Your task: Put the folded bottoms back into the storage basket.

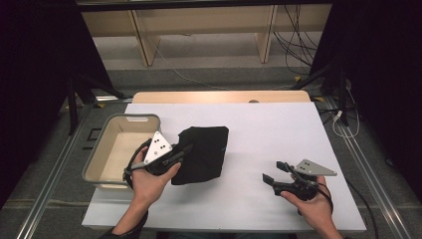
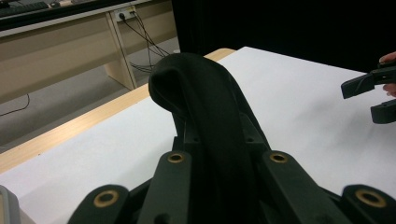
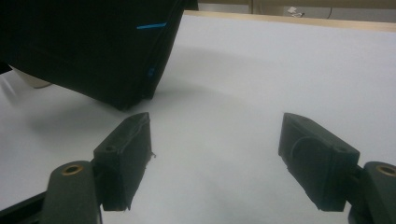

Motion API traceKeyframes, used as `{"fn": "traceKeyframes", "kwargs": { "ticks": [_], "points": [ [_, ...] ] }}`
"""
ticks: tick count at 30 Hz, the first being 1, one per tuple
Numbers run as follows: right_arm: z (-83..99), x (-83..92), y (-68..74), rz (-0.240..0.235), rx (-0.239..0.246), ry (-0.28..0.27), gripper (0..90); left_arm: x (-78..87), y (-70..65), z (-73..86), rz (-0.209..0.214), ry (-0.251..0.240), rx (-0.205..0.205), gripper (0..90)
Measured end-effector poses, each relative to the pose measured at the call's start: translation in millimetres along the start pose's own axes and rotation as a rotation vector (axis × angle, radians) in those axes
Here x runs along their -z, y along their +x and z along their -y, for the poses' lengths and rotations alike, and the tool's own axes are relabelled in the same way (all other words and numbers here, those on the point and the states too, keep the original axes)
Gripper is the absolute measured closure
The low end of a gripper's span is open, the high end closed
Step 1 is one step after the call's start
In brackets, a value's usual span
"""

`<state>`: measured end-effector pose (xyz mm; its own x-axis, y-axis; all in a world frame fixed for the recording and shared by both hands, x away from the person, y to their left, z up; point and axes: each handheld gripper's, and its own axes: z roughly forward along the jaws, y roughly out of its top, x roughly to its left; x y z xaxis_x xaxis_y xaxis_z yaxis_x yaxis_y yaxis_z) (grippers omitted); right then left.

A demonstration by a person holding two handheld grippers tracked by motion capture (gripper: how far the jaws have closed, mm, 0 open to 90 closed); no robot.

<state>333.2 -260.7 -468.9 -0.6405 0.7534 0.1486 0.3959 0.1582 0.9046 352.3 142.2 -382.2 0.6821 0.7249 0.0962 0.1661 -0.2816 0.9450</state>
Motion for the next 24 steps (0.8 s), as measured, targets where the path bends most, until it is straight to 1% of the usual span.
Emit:
{"fn": "traceKeyframes", "kwargs": {
  "ticks": [17, 19, 24],
  "points": [
    [-0.1, 0.1, 0.1, 0.0, -0.001, 0.0, 26.4, 5.5, 6.3, -1.8, -0.021, -0.007, 0.004, 78.7],
    [-0.1, 0.0, -0.1, 0.001, 0.0, -0.002, 26.4, 6.5, 7.7, -2.1, -0.03, -0.009, 0.001, 78.7],
    [-0.2, 0.5, 0.0, 0.001, 0.001, 0.004, 26.4, 7.9, 9.3, -2.3, -0.035, -0.018, 0.004, 78.7]
  ]
}}
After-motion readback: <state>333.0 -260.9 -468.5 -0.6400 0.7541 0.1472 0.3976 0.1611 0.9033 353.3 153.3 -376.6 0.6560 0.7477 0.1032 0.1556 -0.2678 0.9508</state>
